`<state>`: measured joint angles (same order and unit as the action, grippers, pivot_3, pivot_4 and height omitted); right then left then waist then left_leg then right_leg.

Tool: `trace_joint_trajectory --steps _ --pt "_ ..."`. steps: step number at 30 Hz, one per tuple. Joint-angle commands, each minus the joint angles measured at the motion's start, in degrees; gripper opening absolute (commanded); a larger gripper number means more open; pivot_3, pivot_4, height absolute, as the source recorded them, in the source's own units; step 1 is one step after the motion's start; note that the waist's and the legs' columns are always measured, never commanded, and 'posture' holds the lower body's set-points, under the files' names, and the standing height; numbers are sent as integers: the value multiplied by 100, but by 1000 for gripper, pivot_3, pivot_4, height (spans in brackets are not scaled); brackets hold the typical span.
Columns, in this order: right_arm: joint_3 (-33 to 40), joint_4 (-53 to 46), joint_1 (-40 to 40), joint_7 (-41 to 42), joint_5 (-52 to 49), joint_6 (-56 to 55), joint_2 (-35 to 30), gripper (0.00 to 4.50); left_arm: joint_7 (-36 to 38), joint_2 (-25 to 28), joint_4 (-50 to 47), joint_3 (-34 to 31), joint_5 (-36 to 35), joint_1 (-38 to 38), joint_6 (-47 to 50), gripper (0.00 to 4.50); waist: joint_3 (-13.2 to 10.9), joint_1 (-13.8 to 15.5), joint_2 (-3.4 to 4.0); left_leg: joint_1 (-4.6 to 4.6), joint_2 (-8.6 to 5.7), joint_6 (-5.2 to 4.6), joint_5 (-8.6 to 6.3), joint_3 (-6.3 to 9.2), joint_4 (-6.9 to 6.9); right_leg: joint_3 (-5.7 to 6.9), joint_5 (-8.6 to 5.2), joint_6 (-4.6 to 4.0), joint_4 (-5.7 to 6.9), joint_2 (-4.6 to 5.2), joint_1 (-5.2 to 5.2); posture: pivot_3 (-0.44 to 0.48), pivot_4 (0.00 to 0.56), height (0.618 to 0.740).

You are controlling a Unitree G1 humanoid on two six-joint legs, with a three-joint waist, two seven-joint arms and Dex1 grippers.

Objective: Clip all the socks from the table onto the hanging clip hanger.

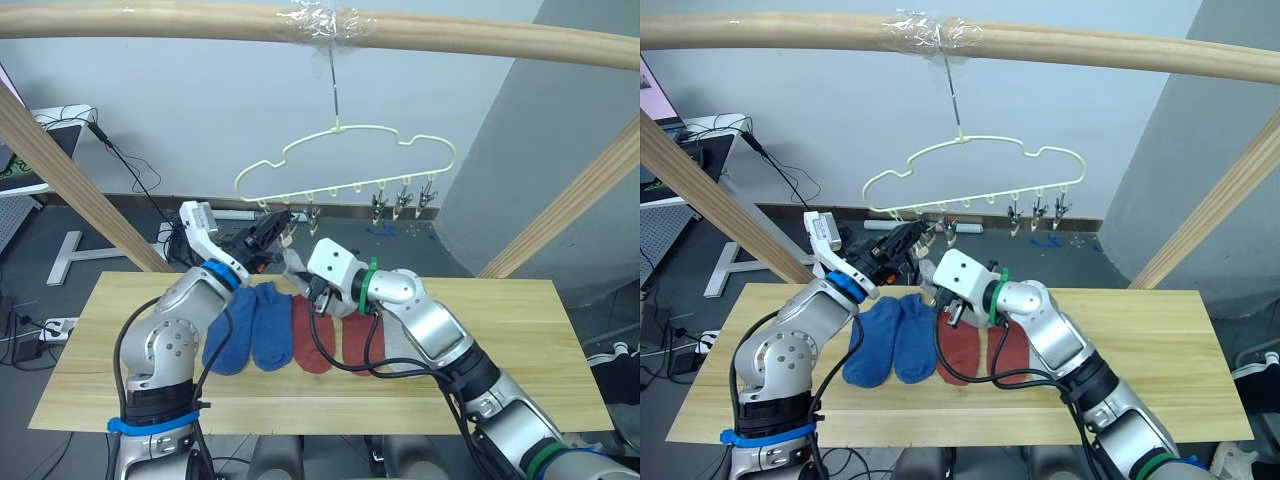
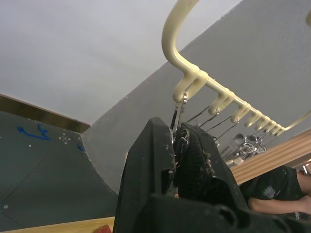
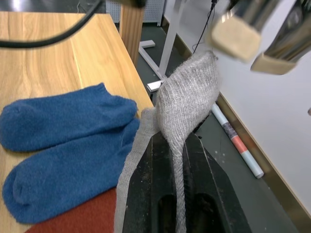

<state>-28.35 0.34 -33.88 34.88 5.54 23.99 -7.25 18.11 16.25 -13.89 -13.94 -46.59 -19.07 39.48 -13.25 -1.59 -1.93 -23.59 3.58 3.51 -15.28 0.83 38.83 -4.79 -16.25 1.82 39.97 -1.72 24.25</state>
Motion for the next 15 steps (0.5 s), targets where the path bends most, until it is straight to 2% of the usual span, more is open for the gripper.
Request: trace_joint_trajectory --steps 1,15 --pt "56 -108 -155 -11 -1 -140 104 0 -10 -22 -285 15 -12 -7 -88 215 0 0 0 0 0 0 0 2 0 3 0 0 0 0 0 33 195 694" --pt "190 -121 -302 -56 -74 -151 294 0 -33 -9 -240 -30 120 106 -178 215 0 8 0 -29 -1 10 6 63 5 74 -2 -14 3 10 -1 41 193 694"
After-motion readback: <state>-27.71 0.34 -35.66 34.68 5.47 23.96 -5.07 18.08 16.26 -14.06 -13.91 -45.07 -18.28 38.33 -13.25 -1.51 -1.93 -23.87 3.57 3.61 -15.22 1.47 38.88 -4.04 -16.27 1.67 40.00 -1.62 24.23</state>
